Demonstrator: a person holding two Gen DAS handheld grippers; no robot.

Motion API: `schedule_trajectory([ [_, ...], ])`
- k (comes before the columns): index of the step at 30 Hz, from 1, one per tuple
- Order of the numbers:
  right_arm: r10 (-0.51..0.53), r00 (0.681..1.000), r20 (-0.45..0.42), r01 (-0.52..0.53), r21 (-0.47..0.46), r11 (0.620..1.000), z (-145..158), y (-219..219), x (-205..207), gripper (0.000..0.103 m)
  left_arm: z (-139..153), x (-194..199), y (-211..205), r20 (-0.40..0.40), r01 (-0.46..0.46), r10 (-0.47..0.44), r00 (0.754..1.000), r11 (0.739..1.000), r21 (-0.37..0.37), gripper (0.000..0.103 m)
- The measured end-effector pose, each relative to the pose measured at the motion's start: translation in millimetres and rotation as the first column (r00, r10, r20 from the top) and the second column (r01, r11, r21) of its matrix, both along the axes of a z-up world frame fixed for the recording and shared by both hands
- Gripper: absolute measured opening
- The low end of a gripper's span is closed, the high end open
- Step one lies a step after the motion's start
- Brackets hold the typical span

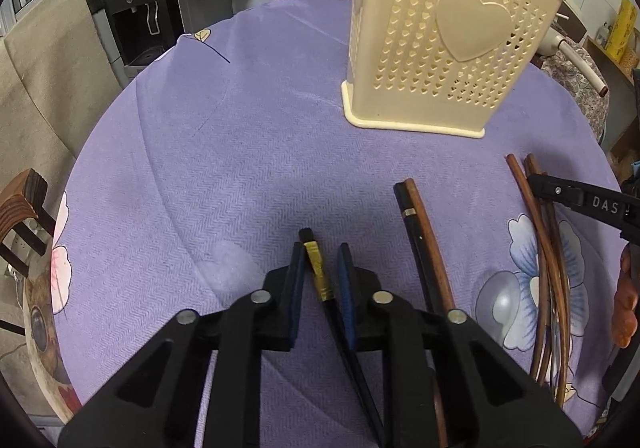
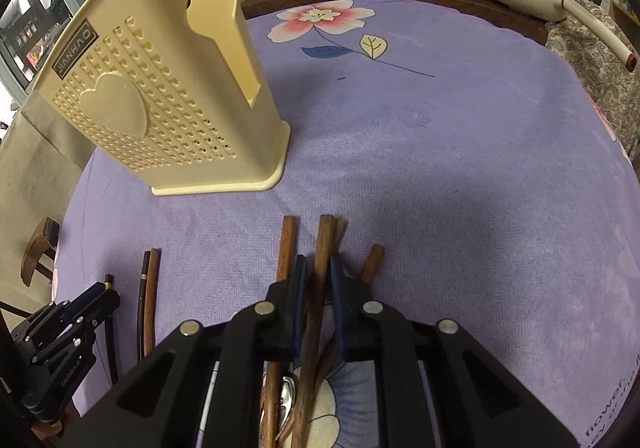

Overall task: Organize utensils
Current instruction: 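Grasp the black-and-gold chopstick with the left tool while the right tool grasps a brown chopstick, then carry both chopsticks to the cream caddy and lower them inside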

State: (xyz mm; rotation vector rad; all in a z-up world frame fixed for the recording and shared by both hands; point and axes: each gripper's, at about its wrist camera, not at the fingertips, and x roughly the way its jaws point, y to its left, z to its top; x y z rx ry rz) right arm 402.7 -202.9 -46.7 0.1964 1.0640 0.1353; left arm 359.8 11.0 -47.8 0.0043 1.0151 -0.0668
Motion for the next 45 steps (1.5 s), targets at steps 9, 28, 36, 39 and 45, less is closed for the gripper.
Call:
schedule_trajectory([
  [9, 0.019, 0.997, 0.073, -0.025, 0.083, 0.996, 27.2, -12.2, -10.6, 0.009, 9.5, 9.2, -2.9, 0.009, 0.013, -0.013, 1.000, 0.998, -0.067, 0.009],
  [28, 0.165, 0.899, 0.406, -0.207, 0.062, 0.976, 186.4, -25.4, -70.2, 0.007, 174.9, -26.1, 6.1, 0.381, 0.088, -0.038, 0.924, 0.990, -0.114, 0.007],
  [36, 0.197, 0.882, 0.428, -0.230, 0.028, 0.973, 208.9, -17.8, -73.3, 0.007, 197.6, -28.4, 18.3, 0.409, 0.076, -0.028, 0.912, 0.992, -0.102, 0.007],
  [39, 0.214, 0.880, 0.424, -0.237, 0.002, 0.971, 212.0, -10.9, -68.6, 0.007, 199.7, -25.6, 16.9, 0.411, 0.069, -0.028, 0.911, 0.994, -0.086, 0.007],
  [45, 0.212, 0.883, 0.418, -0.234, -0.001, 0.972, 221.7, -6.2, -57.1, 0.007, 216.2, -17.0, 19.6, 0.417, 0.070, -0.023, 0.909, 0.993, -0.098, 0.007],
])
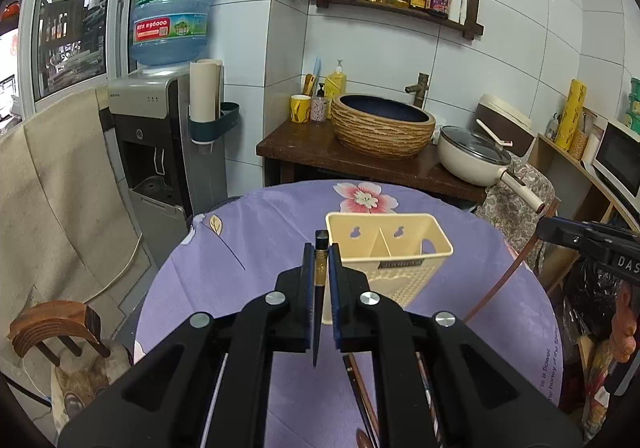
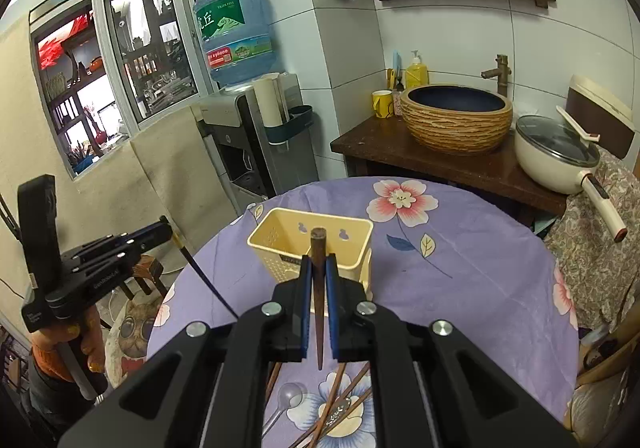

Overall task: Organize utensils
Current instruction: 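Carry both chopsticks to the cream caddy and lower them inside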

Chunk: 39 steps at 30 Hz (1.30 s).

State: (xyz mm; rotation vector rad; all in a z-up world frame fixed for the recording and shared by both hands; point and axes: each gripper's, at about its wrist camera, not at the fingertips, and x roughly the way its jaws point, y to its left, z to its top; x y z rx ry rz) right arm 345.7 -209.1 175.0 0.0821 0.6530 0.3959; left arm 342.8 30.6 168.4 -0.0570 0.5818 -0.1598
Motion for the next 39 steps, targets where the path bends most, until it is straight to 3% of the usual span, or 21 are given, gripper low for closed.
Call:
schedule_trajectory([
  [6, 0.024, 1.000, -0.010, -0.024, 0.005, 1.000, 26.3, 1.8, 12.2, 0.007, 41.0, 9.4, -2.6, 0.002, 0.069, -0.069, 0.998, 0.997, -0.019, 0.007],
  [11, 0.028, 1.000, 0.009, -0.028, 0.040, 0.999, 74.7, -2.7, 22.6, 0.007, 111.8, 15.1, -3.2, 0.041, 0.131, -0.129, 0.991, 0.990, -0.045, 0.007],
  [15, -0.001, 0.998, 0.059, -0.003, 0.076, 0.997, 122.4, -5.1, 34.4, 0.007, 164.5, 22.9, -11.1, 0.113, 0.110, -0.105, 0.988, 0.993, -0.036, 0.007],
  [20, -0.030, 0.997, 0.064, 0.023, 0.104, 0.994, 138.9, -5.3, 50.4, 0.007, 176.9, 27.8, -20.9, 0.130, 0.116, -0.111, 0.985, 0.993, -0.026, 0.007],
  [24, -0.030, 0.998, 0.055, 0.026, 0.070, 0.997, 118.8, -1.3, 56.8, 0.007, 129.9, 40.3, -11.7, 0.051, 0.068, -0.068, 0.996, 0.998, 0.011, 0.008],
  [25, -0.024, 0.999, 0.040, 0.021, 0.076, 0.997, 114.6, -2.0, 59.0, 0.007, 111.3, 47.6, -4.5, 0.010, 0.049, -0.049, 0.999, 0.999, 0.015, 0.016],
  [28, -0.024, 1.000, 0.012, 0.023, 0.094, 0.995, 104.6, -6.6, 61.2, 0.007, 50.1, 69.3, 24.5, -0.100, -0.063, 0.066, 0.993, 0.998, 0.032, 0.084],
  [30, -0.008, 1.000, 0.013, 0.007, 0.116, 0.993, 105.5, -8.1, 58.2, 0.007, 7.0, 83.9, 46.2, -0.146, -0.154, 0.161, 0.976, 0.986, 0.060, 0.084],
  [32, 0.008, 1.000, 0.015, -0.010, 0.130, 0.991, 108.3, -6.9, 54.1, 0.007, -39.1, 102.8, 61.2, -0.250, -0.194, 0.212, 0.945, 0.976, 0.095, 0.077],
  [35, 0.029, 0.999, 0.037, -0.034, 0.127, 0.991, 114.8, -1.3, 46.7, 0.007, -104.5, 125.2, 76.2, -0.412, -0.230, 0.228, 0.883, 0.972, 0.044, 0.066],
  [37, 0.045, 0.998, 0.054, -0.051, 0.114, 0.992, 117.3, 4.0, 41.4, 0.007, -136.6, 136.7, 71.9, -0.456, -0.250, 0.249, 0.854, 0.966, 0.059, 0.057],
  [39, 0.053, 0.997, 0.060, -0.059, 0.102, 0.993, 116.7, 6.8, 38.9, 0.007, -154.2, 143.3, 64.8, -0.442, -0.282, 0.297, 0.847, 0.954, 0.100, 0.052],
])
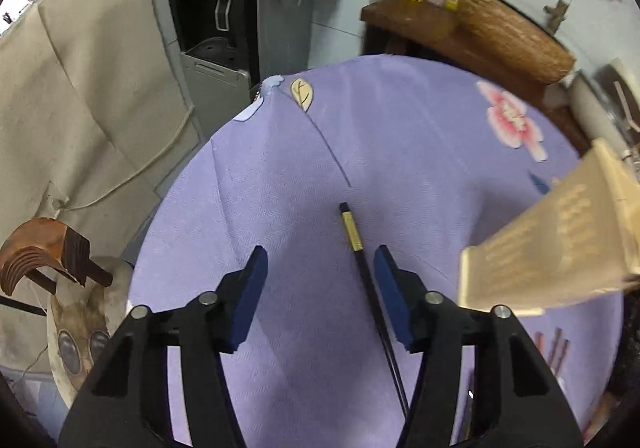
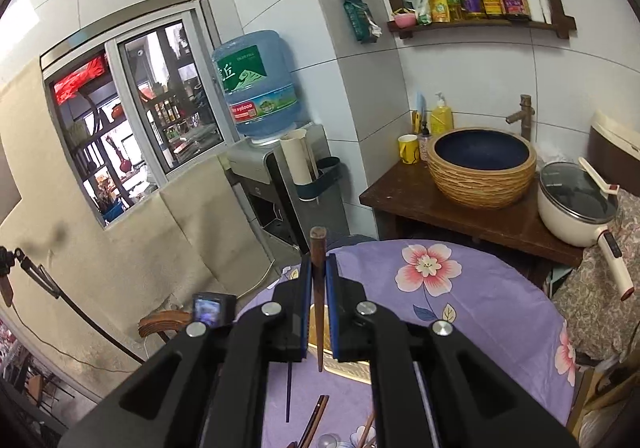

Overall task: Organize utensils
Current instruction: 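Carry both chopsticks to the cream caddy and lower them inside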

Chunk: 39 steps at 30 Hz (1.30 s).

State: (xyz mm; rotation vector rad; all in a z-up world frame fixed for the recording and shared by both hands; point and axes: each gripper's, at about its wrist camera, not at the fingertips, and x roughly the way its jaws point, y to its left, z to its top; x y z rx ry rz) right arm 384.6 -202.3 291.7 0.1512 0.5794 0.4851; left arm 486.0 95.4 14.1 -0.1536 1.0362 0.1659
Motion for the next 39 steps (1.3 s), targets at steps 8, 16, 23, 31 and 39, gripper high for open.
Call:
schedule_trajectory([
  [8, 0.008, 0.999, -0.031, -0.008, -0.024, 1.000, -19.8, 4.5, 1.6, 0.007, -38.9, 19.6, -18.9, 0.042, -0.129, 0.129, 0.991, 0.992, -0.008, 0.042],
  [16, 0.014, 0.999, -0.036, -0.015, -0.036, 0.999, -27.2, 3.2, 3.9, 0.007, -60.0, 24.3, -33.9, 0.082, -0.116, 0.110, 0.991, 0.990, 0.079, 0.036],
  [23, 0.000, 0.999, -0.048, -0.001, -0.018, 1.000, -31.2, -3.0, 4.3, 0.007, -54.4, 23.4, -49.3, 0.070, -0.068, 0.059, 0.996, 0.988, 0.139, 0.008],
  [31, -0.001, 0.999, -0.044, 0.002, 0.006, 1.000, -27.8, -12.5, -0.3, 0.007, -1.2, -5.4, -24.6, 0.183, -0.065, 0.065, 0.981, 0.998, -0.004, 0.007],
  [39, -0.007, 1.000, -0.026, 0.007, 0.011, 1.000, -19.4, -14.3, -2.2, 0.007, 123.5, -59.9, -5.0, 0.452, -0.017, 0.021, 0.892, 1.000, -0.012, 0.007],
])
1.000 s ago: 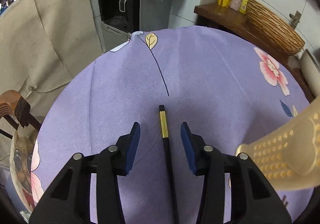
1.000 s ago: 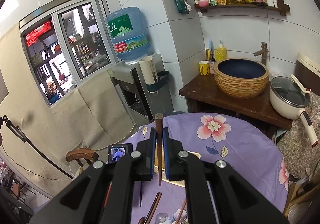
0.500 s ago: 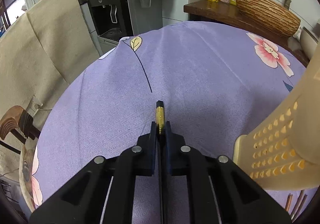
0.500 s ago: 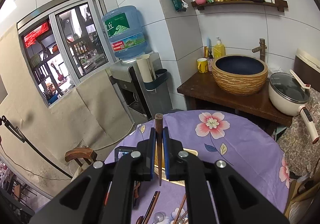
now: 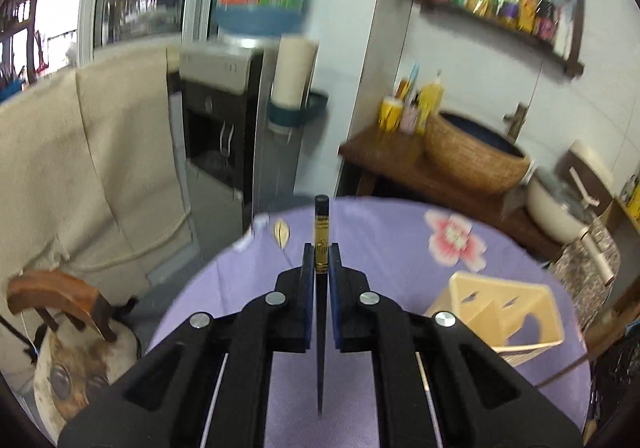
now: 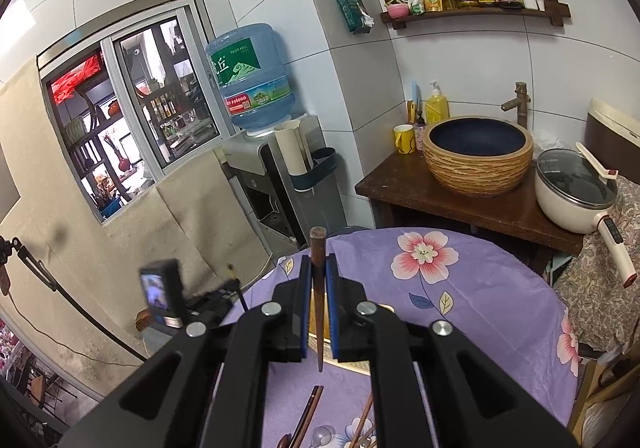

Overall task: Organize utensils
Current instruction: 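Carry both chopsticks to the cream caddy and lower them inside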

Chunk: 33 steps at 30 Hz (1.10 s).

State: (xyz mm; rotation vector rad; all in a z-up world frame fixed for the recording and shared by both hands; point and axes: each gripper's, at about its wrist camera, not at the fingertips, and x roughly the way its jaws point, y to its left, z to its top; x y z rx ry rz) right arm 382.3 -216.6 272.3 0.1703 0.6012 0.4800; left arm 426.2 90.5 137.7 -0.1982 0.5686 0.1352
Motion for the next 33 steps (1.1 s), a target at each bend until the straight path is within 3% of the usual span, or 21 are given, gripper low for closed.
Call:
schedule_trajectory([
  [5, -0.018, 1.000, 0.010, 0.018, 0.002, 1.000, 4.2, 1.1, 3.1, 0.007, 48.3, -1.8, -4.1, 0.093, 0.006, -0.007, 0.996, 1.000, 0.019, 0.007],
  [13, -0.084, 0.996, 0.036, 0.084, -0.002, 0.996, 21.0, -3.9, 14.8, 0.007, 114.9, 8.0, -14.0, 0.150, 0.063, -0.059, 0.987, 0.998, -0.026, 0.007],
  [18, -0.101, 0.994, 0.043, 0.101, -0.004, 0.995, 29.2, -6.6, 20.8, 0.007, 162.9, -9.0, -32.5, 0.217, 0.143, -0.133, 0.967, 0.989, -0.032, 0.007],
  [21, -0.116, 0.992, 0.056, 0.116, -0.007, 0.993, 32.5, -6.2, 24.8, 0.007, 177.3, -16.9, -50.4, 0.249, 0.175, -0.167, 0.954, 0.985, -0.010, 0.007],
  [26, -0.148, 0.987, 0.060, 0.151, -0.044, 0.988, 19.8, 0.8, 36.3, 0.007, 162.1, -12.4, -78.9, 0.223, 0.215, -0.208, 0.952, 0.977, -0.004, 0.007],
  [30, -0.160, 0.986, 0.044, 0.164, -0.090, 0.982, -8.6, 12.6, 47.9, 0.007, 119.1, 0.7, -98.6, 0.157, 0.200, -0.202, 0.967, 0.979, 0.032, 0.007],
  [33, -0.164, 0.986, 0.039, 0.168, -0.136, 0.976, -26.1, 21.0, 53.6, 0.007, 90.2, 12.8, -103.1, 0.097, 0.207, -0.208, 0.973, 0.978, 0.020, 0.007],
])
